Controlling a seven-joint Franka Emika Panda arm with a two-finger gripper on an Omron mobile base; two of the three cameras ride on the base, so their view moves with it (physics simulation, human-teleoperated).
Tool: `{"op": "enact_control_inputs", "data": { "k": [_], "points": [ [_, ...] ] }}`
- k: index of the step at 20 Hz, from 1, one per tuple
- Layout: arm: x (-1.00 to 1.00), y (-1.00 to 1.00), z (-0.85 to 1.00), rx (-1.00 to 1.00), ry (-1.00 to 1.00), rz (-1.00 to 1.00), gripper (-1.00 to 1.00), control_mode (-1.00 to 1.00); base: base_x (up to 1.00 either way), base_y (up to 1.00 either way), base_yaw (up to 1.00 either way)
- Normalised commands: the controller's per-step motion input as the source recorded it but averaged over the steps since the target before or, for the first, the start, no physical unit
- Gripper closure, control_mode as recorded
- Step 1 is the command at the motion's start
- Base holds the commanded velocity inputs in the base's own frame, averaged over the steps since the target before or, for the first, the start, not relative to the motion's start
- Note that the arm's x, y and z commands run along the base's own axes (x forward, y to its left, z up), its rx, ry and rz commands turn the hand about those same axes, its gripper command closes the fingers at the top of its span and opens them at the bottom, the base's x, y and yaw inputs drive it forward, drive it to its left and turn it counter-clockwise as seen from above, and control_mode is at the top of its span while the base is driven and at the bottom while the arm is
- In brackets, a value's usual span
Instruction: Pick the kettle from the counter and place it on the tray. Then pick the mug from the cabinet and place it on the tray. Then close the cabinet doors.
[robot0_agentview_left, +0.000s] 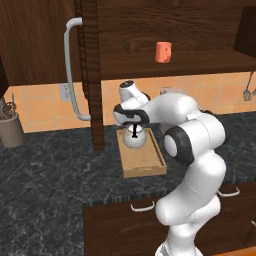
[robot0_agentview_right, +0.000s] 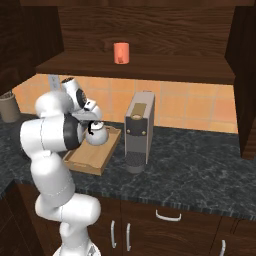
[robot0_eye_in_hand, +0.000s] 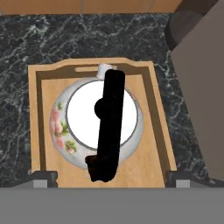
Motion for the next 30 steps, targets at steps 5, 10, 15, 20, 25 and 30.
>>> {"op": "enact_control_inputs", "data": {
  "k": [5, 10, 15, 20, 25, 30],
  "points": [
    [-0.53, -0.02, 0.0, 0.0, -0.23, 0.02, -1.0, -1.0, 0.0, 0.0, 0.0],
    [-0.52, -0.04, 0.06, 0.01, -0.2, 0.14, -1.0, -1.0, 0.0, 0.0, 0.0],
    [-0.45, -0.11, 0.46, 0.0, 0.0, 0.24, -1.0, -1.0, 0.0, 0.0, 0.0],
    [-0.42, -0.15, 0.6, 0.0, 0.0, 0.11, -1.0, -1.0, 0.0, 0.0, 0.0],
    [-0.35, -0.22, 0.66, 0.0, 0.0, 0.1, -1.0, -1.0, 0.0, 0.0, 0.0],
    [-0.22, -0.24, 0.67, 0.0, -0.04, 0.02, -1.0, -1.0, 0.0, 0.0, 0.0]
  ]
}}
